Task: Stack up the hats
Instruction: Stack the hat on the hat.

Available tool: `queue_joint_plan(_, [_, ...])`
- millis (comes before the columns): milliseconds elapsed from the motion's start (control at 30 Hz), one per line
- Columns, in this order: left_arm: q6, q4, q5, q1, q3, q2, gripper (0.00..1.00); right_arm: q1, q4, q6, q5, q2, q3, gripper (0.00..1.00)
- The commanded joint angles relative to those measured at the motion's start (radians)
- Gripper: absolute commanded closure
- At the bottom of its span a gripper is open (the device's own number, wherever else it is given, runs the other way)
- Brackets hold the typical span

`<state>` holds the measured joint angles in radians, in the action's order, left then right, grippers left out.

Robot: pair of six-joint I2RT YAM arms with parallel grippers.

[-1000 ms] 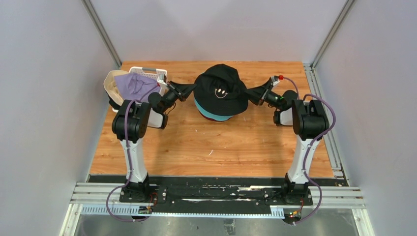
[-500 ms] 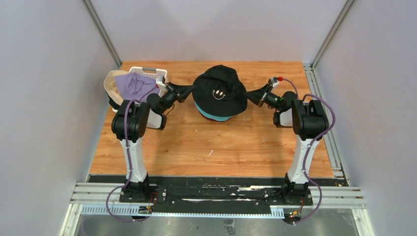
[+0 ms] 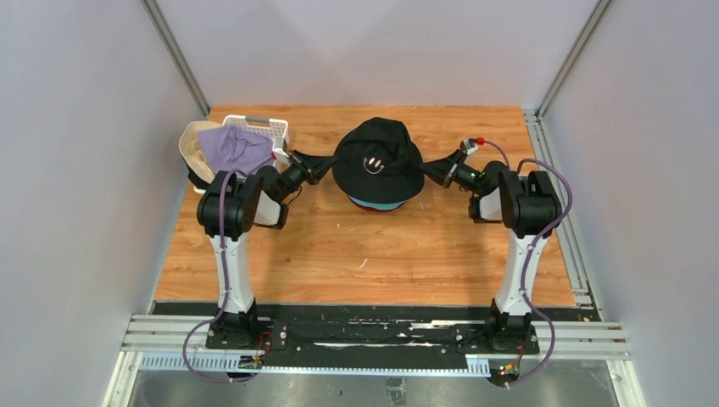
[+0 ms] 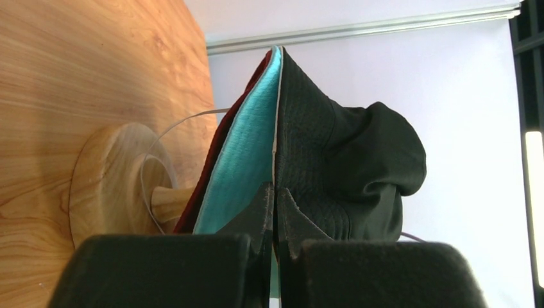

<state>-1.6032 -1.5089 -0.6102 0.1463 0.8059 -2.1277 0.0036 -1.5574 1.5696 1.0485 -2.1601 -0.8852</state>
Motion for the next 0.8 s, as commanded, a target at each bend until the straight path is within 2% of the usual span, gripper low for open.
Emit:
queue_joint_plan(0, [0.048, -0.052, 0.001, -0.026, -0.01, -0.04, 1.0, -0.012, -0.029, -0.054, 0.021, -0.038, 0.018, 0.99])
queue_joint_plan(333, [0.045, -0.053, 0.021, -0.053, -0.039, -0.092, 1.0, -0.041, -0.03, -0.066, 0.023, -0.065, 0.017, 0.99])
queue_joint_plan(767, [0.06, -0.053, 0.025, -0.097, -0.094, -0.08, 1.0, -0.088, 0.003, -0.114, 0.025, -0.087, 0.053, 0.99])
